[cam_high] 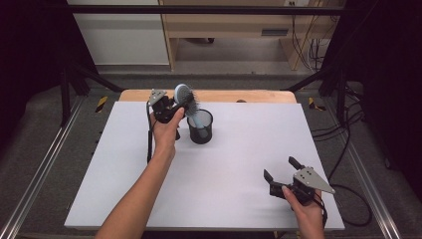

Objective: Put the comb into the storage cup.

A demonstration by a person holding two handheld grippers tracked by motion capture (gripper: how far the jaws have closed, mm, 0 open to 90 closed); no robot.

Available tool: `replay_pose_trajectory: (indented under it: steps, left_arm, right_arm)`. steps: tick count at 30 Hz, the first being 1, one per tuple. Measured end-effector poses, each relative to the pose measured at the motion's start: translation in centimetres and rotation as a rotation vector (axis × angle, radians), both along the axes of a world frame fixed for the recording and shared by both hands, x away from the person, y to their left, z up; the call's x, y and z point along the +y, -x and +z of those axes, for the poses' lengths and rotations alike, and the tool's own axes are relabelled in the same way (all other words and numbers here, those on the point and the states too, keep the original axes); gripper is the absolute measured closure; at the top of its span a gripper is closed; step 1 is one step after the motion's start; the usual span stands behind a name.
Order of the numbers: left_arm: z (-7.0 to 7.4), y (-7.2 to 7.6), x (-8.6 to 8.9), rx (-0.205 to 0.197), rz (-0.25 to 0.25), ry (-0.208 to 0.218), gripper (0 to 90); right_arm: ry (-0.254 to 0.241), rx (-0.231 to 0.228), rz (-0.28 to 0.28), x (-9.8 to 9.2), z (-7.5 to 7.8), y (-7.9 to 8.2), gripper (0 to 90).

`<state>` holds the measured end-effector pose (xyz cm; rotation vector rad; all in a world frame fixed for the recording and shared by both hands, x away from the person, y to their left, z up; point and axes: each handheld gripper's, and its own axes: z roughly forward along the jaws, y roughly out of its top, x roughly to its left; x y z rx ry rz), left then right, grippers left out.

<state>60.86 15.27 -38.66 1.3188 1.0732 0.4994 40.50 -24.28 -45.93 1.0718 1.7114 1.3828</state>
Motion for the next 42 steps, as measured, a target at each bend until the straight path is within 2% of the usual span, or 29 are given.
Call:
replay_pose_trajectory:
  steps: [7, 16, 28, 36, 42]
  left_arm:
    - [-0.3, -0.3, 0.8, 0.019, 0.010, 0.030, 48.1]
    - [-0.6, -0.2, 1.4, 0.028, 0.016, 0.047, 47.7]
    - [-0.6, 0.0, 1.3, 0.023, 0.018, 0.036, 46.4]
    - [-0.5, 0.0, 1.2, 0.016, 0.025, 0.010, 44.6]
    - [-0.5, 0.1, 1.2, 0.012, 0.030, -0.003, 37.5]
  right_arm:
    - [0.004, 0.003, 0.004, 0.1, -0.1, -0.1, 3.7]
    - [0.006, 0.004, 0.007, 0.1, -0.1, -0.1, 3.7]
    - [0.005, 0.005, 0.009, 0.1, -0.1, -0.1, 3.7]
    - [0.004, 0.009, 0.013, 0.2, -0.1, -0.1, 3.7]
    - [0.004, 0.011, 0.012, 0.2, -0.1, -0.1, 3.6]
